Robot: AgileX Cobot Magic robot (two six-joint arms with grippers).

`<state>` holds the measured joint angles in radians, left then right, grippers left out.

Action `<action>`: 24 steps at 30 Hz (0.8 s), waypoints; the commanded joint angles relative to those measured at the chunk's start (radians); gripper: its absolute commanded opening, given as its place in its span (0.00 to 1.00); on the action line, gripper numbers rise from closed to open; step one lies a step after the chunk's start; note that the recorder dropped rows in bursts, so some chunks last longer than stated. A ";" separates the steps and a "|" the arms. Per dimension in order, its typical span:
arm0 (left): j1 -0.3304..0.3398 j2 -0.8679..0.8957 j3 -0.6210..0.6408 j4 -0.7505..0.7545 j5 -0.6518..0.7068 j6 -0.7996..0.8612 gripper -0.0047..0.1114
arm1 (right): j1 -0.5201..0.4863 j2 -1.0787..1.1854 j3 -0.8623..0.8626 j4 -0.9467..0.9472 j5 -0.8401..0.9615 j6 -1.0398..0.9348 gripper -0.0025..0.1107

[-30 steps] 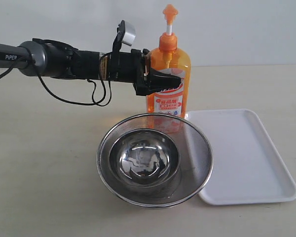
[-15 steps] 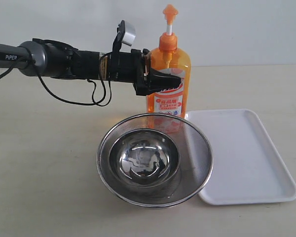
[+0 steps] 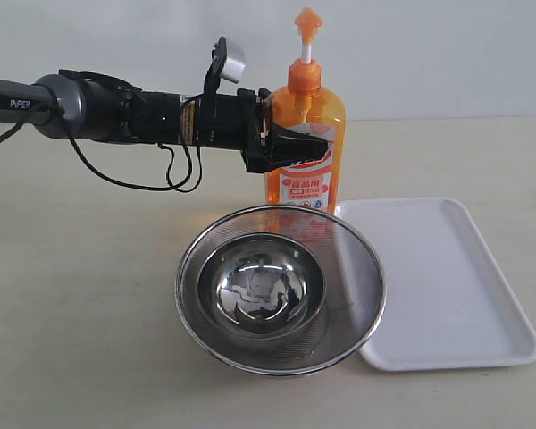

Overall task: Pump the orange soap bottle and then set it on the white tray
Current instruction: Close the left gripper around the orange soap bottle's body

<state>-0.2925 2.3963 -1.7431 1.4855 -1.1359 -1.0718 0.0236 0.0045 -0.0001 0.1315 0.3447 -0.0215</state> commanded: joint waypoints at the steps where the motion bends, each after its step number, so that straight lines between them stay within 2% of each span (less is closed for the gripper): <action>1: -0.008 -0.001 -0.007 -0.030 -0.026 -0.013 0.10 | -0.003 -0.005 0.000 -0.005 -0.011 0.000 0.02; 24: -0.008 -0.001 -0.007 -0.038 -0.050 -0.013 0.10 | -0.003 -0.005 0.000 -0.005 -0.011 0.000 0.02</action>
<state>-0.2925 2.3975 -1.7431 1.4840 -1.1538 -1.0718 0.0236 0.0045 -0.0001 0.1315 0.3447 -0.0215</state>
